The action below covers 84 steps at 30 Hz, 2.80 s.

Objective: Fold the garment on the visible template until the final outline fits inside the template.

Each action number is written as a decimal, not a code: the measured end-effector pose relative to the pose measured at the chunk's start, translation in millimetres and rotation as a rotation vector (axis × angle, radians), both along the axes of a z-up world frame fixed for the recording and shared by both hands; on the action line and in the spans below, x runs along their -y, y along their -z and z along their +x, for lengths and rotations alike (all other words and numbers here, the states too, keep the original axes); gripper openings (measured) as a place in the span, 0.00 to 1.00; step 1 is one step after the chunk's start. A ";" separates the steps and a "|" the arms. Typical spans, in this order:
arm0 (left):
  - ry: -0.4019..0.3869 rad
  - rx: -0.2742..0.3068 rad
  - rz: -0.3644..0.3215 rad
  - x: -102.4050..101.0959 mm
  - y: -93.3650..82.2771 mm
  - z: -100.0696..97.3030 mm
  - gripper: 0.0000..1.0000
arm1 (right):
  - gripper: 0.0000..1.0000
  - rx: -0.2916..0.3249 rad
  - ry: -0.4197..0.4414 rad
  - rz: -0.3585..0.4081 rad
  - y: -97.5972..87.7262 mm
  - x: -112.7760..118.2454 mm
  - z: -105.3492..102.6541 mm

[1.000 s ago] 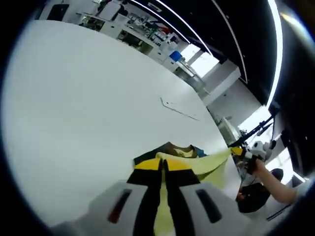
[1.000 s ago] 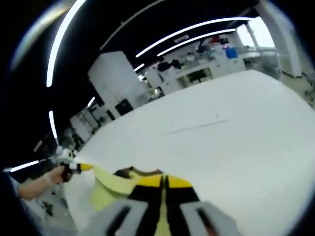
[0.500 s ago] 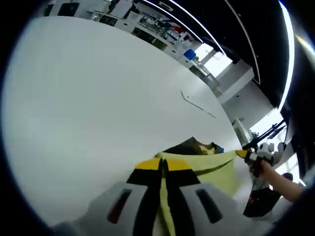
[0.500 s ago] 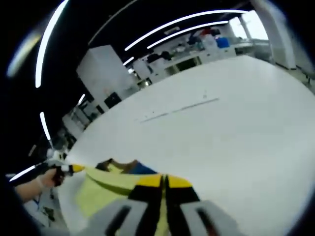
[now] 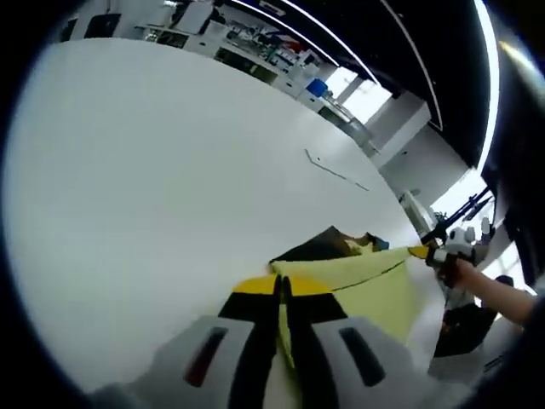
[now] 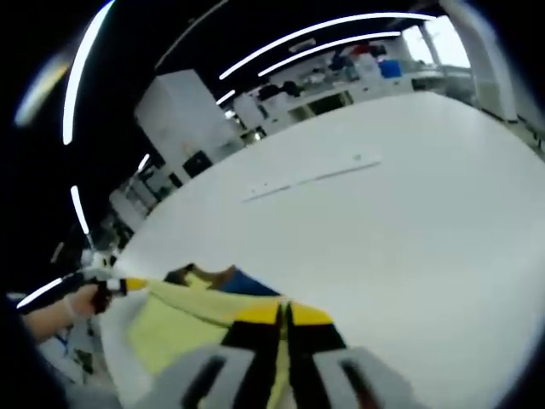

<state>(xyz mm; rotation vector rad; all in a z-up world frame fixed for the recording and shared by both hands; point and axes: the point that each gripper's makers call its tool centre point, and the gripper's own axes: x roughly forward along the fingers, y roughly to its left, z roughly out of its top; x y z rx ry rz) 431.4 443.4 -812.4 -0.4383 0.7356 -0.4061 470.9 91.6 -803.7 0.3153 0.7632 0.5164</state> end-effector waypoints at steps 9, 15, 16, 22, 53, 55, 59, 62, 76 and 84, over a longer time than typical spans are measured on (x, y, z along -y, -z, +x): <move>0.112 0.092 0.043 1.6 -10.0 -5.1 0.32 | 0.34 0.048 -0.050 -0.024 -5.0 4.6 -9.7; 0.221 0.157 0.050 9.6 -19.5 -8.7 0.56 | 0.64 0.091 -0.126 -0.056 -3.7 6.3 -12.5; 0.245 0.164 0.063 9.7 -18.3 -9.2 0.62 | 0.68 0.095 -0.133 -0.059 -3.7 6.0 -12.8; 0.374 0.165 0.110 23.8 -13.2 -34.7 0.94 | 0.98 0.145 -0.210 -0.071 -5.6 0.1 -16.3; 0.453 0.147 0.020 76.3 -4.7 -45.0 0.94 | 1.00 0.166 -0.363 -0.010 5.5 -61.1 -42.7; 0.447 0.160 0.013 80.0 -8.8 -42.2 0.94 | 1.00 0.173 -0.359 -0.005 2.7 -65.9 -41.9; 0.439 0.178 0.007 88.6 -13.9 -35.3 0.94 | 0.99 0.179 -0.345 0.016 -2.2 -73.9 -34.5; 0.414 0.176 0.011 84.4 -9.0 -18.7 0.94 | 1.00 0.180 -0.322 0.005 2.0 -70.3 -22.5; 0.337 0.173 0.008 67.1 -3.2 8.2 0.93 | 0.95 0.146 -0.280 0.008 13.0 -69.1 -8.9; 0.351 0.193 0.007 68.0 -11.4 1.2 0.94 | 0.94 0.162 -0.289 -0.002 3.5 -65.0 -17.1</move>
